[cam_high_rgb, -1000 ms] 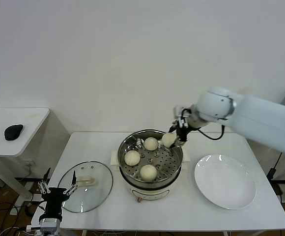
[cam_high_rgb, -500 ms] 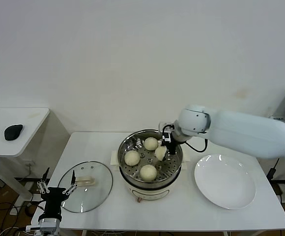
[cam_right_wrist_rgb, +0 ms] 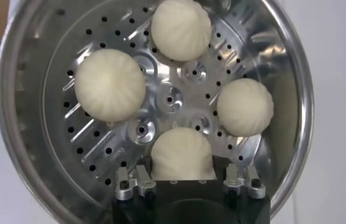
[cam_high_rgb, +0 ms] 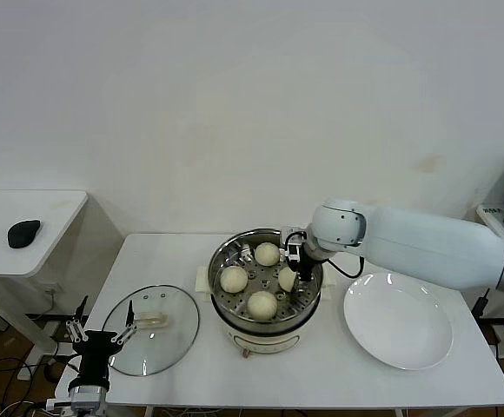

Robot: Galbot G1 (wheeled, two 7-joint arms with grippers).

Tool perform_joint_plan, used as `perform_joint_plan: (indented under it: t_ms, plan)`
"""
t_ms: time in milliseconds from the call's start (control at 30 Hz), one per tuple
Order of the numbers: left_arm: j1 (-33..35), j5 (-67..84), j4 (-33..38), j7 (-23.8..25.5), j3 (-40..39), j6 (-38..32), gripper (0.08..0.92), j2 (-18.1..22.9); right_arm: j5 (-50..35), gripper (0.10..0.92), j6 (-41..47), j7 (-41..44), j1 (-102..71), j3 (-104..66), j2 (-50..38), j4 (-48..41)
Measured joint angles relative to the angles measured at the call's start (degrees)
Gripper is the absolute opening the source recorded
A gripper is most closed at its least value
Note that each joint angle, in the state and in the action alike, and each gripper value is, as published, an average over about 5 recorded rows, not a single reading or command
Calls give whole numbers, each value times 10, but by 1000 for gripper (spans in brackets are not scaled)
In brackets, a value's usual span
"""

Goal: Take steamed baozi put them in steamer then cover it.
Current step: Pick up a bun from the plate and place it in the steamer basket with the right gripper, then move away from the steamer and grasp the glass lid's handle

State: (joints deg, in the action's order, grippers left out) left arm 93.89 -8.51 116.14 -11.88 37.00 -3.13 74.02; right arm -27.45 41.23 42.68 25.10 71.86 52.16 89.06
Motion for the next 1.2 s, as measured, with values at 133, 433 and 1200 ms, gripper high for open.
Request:
perform_joint_plan:
  t_ms: [133,433,1200]
  plan:
    - [1,2,-1,-1,4,-1,823,-1,-1,813,1,-2,2,-12,-7,9]
    - [-1,11,-5,-1,6,-3,823,-3,-11,823,-6,-36,-5,-63,-53,55]
    - [6,14,-6,-12,-7,-26,823,7,69,823,-302,-312,-664,-707,-113,193]
